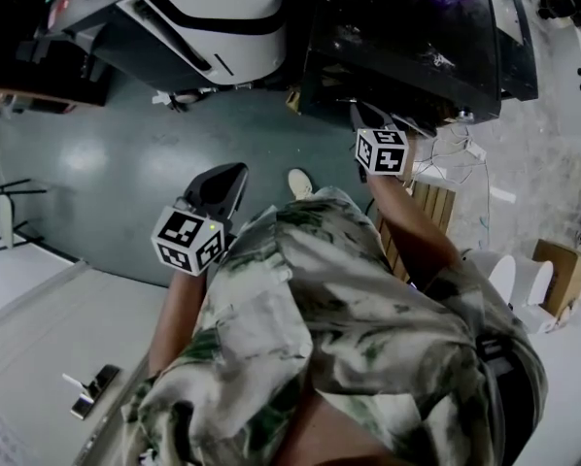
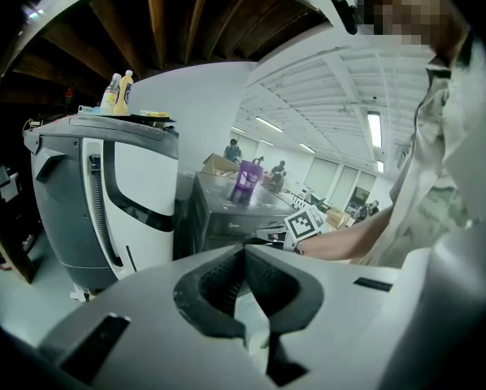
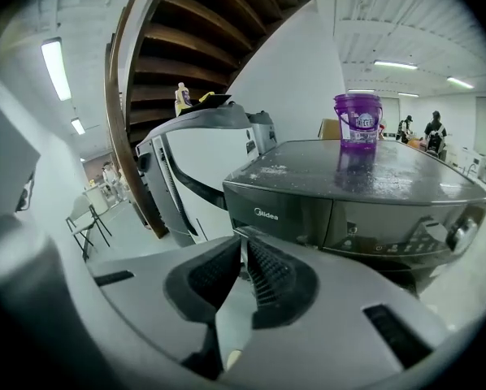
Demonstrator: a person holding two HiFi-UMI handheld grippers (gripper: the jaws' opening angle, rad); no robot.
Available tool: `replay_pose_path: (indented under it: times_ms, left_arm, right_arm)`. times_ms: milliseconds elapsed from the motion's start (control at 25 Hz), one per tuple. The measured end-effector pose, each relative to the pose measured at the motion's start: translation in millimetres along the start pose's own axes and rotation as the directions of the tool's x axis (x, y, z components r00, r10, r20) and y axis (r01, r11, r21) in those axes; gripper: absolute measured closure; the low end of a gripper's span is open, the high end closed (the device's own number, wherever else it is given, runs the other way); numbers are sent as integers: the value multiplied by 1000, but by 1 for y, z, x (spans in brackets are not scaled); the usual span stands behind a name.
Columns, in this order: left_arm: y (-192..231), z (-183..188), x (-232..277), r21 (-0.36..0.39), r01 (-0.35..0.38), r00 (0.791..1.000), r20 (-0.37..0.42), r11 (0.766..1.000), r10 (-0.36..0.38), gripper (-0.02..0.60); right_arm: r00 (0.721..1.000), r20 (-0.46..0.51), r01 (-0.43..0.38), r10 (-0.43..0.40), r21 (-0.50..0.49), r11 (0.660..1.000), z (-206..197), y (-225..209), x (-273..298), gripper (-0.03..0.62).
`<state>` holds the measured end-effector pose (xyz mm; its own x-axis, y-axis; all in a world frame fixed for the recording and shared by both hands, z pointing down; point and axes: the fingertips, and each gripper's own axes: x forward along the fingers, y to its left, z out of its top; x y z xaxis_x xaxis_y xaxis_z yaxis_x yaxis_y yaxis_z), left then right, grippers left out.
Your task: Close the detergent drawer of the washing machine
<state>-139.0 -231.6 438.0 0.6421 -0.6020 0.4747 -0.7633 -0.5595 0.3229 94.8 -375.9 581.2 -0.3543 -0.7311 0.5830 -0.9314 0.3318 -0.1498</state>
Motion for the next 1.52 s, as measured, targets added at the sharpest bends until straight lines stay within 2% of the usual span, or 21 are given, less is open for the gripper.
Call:
replay_pose_path:
  times_ms: [480, 880, 1200, 1520]
  left_arm:
    - [-26, -48, -62, -15, 11, 1000, 11, 1000, -11, 558]
    - [-52, -95, -113, -23, 22, 1000, 9, 999, -22, 558]
    - [-67, -115, -142, -28, 18, 999, 28, 999, -17, 558]
    - [-75, -133, -160, -41, 7, 999, 36, 999, -5, 558]
  right_arm:
    - [987, 38, -150, 153, -81, 985, -16, 98, -104, 566]
    - [971, 27, -231, 236, -124, 965, -51, 166, -185, 572]
    - [958, 21, -278, 287, -179, 944, -73, 210, -227, 572]
    - [954, 20, -290, 300, -199, 936, -82, 225, -252, 572]
